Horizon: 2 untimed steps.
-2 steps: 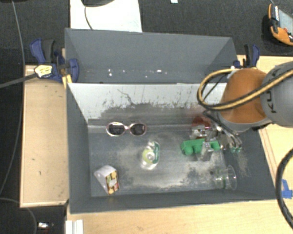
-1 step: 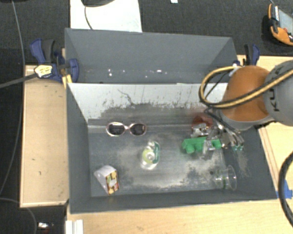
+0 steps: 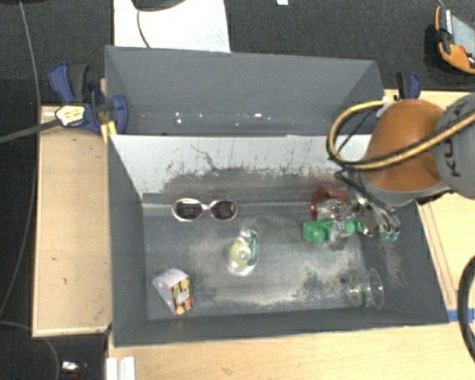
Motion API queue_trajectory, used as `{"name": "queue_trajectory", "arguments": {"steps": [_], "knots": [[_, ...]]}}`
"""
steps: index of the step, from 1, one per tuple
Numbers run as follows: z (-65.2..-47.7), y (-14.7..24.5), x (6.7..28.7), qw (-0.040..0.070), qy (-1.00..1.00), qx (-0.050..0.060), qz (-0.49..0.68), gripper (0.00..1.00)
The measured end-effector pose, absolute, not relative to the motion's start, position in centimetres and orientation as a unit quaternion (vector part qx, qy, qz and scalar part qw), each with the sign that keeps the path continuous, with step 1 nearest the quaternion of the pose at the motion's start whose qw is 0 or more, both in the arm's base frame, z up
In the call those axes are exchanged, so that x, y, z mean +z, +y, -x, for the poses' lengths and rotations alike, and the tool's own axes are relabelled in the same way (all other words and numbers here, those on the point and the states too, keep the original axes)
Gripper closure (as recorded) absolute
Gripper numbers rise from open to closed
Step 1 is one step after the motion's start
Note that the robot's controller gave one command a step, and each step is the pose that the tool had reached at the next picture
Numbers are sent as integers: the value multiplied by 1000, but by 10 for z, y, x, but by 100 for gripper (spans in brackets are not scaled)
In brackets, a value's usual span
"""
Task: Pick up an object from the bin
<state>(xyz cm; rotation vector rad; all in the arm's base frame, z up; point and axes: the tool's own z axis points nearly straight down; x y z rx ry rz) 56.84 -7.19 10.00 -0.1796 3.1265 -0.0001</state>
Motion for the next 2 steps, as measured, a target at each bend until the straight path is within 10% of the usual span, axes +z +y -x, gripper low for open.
{"name": "queue_trajectory", "arguments": {"steps": [2], "knots": [[-568, -71, 123, 4, 998, 0, 58, 100]]}}
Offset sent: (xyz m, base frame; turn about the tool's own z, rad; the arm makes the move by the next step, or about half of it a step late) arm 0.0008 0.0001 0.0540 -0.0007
